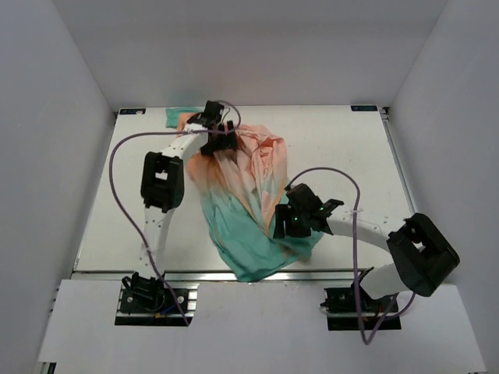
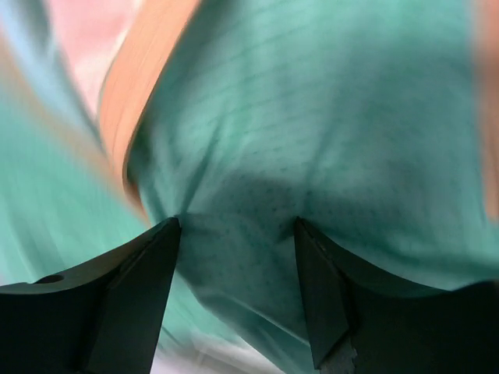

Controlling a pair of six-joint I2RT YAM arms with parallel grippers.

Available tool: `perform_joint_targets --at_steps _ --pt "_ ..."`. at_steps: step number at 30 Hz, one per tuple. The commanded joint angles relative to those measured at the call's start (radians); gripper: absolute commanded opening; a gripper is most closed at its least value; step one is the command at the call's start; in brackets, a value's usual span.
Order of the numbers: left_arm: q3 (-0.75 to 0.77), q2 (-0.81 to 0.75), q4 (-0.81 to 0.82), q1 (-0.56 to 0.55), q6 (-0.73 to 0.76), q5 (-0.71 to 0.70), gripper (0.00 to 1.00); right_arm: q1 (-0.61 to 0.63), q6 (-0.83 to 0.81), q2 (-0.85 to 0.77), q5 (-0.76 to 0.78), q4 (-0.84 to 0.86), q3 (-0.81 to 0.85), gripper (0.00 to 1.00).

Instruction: Zip up the jacket

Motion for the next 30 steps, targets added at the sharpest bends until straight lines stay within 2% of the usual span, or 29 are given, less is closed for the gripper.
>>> perform_joint_targets --at_steps 1,2,4,6,8,10,11,13,14,16,17,21,22,25,26,30 --pt "0.280 0.189 -0.041 -0.004 0.126 0.100 0.98 0.132 0.115 -0.069 -0.081 -0.128 -0.069 0.67" --pt "0.456 0.222 -0.123 -0.004 0.161 0.112 0.98 0.129 0.106 -0.123 -0.071 -0.151 -0.053 0.68" --pt "0.501 0.192 -0.118 -0.004 0.209 0.140 0.98 0.117 0.076 -0.175 0.041 -0.200 0.028 0.70" --pt "0.365 0.097 -0.058 -0.004 0.236 0.140 0.98 0.100 0.021 -0.224 0.068 -0.194 0.088 0.72" --pt "0.209 -0.071 0.011 -0.004 0.250 0.123 0.98 0.069 -0.035 -0.226 0.066 -0.181 0.186 0.74" --pt "0.135 -0.173 0.023 -0.004 0.253 0.106 0.98 0.042 -0.062 -0.205 0.063 -0.173 0.247 0.74" --pt "0.102 -0.260 0.017 -0.004 0.252 0.099 0.98 0.005 -0.084 -0.176 0.049 -0.167 0.304 0.74" --pt "0.021 -0.337 -0.024 -0.004 0.232 0.073 0.98 -0.039 -0.101 -0.148 0.031 -0.144 0.344 0.74" --pt "-0.017 -0.419 -0.026 -0.004 0.218 0.063 0.98 -0.102 -0.108 -0.117 0.019 -0.119 0.367 0.74" --pt "-0.166 -0.503 0.012 -0.004 0.198 0.066 0.98 -0.173 -0.113 -0.074 -0.058 -0.081 0.405 0.74" --pt "-0.212 -0.541 0.020 -0.004 0.182 0.083 0.98 -0.225 -0.118 -0.018 -0.048 -0.076 0.427 0.74" --pt "-0.451 -0.758 0.065 -0.004 0.068 0.105 0.98 -0.296 -0.145 0.149 0.060 -0.095 0.595 0.73" --pt "-0.575 -0.797 0.109 -0.004 0.024 0.123 0.98 -0.325 -0.151 0.232 0.049 -0.126 0.632 0.73" --pt "-0.746 -0.906 0.169 -0.006 -0.033 0.183 0.98 -0.353 -0.177 0.353 0.022 -0.144 0.759 0.70" --pt "-0.828 -0.923 0.168 -0.007 -0.039 0.225 0.98 -0.357 -0.196 0.430 0.019 -0.148 0.792 0.69" --pt "-0.969 -0.972 0.129 -0.010 -0.070 0.231 0.98 -0.359 -0.220 0.596 0.019 -0.157 0.936 0.65"
